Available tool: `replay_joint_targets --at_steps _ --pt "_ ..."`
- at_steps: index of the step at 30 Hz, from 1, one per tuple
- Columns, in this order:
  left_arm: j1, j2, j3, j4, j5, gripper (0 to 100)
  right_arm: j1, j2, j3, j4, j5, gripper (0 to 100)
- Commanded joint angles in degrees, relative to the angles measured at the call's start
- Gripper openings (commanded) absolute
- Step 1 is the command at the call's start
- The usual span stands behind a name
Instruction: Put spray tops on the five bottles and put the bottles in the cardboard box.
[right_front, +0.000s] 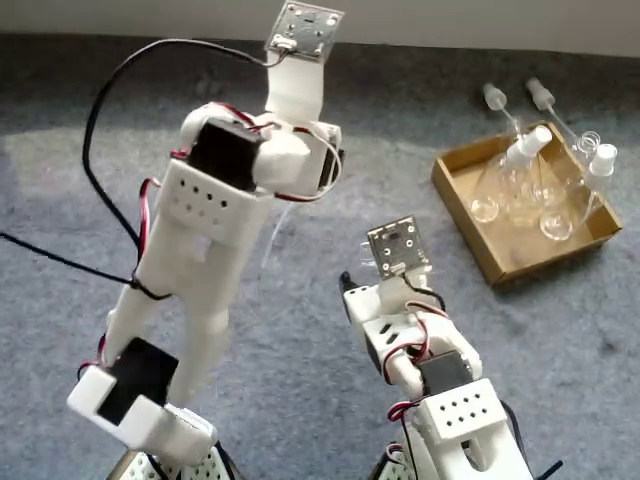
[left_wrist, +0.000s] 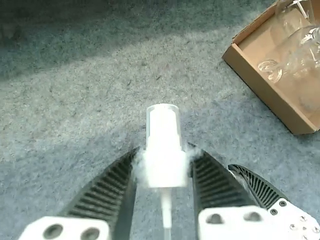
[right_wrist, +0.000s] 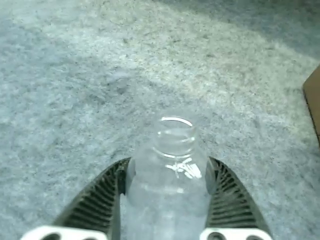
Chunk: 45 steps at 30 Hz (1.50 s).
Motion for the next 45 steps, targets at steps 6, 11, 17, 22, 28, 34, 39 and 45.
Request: replay_joint_targets --at_steps 6,11,17,22,28,34,39,45 --pt "-0.8 -14.0 -0.7 7.4 -0.9 0 -6.7 -1.1 -0.7 -1.3 -0.1 9.6" --pt "-0.8 -23.6 11.7 7.3 -1.0 0 -8.0 -0.7 -1.1 -1.3 -0.3 9.6" --pt "-0.8 -38.9 27.1 4.5 -6.3 0 -8.0 -0.7 -0.9 -10.0 -0.2 9.5" --pt "-0.8 -50.6 39.1 -7.2 -6.9 0 -8.1 -0.7 -1.3 -12.5 -0.5 9.5" --pt "-0.7 -59.3 52.7 -24.4 -6.9 0 -8.1 -0.7 -0.7 -23.4 -0.5 9.5" --pt "-0.7 -64.1 65.7 -48.4 -6.9 0 -8.1 -0.8 -0.5 -24.6 -0.6 9.5" --pt "-0.7 -66.0 75.7 -72.0 -6.9 0 -8.1 -1.0 2.2 -25.0 -0.6 9.5" --pt "-0.5 -66.0 85.9 -96.9 -7.3 0 -8.1 -1.1 7.3 -25.0 -0.6 9.5"
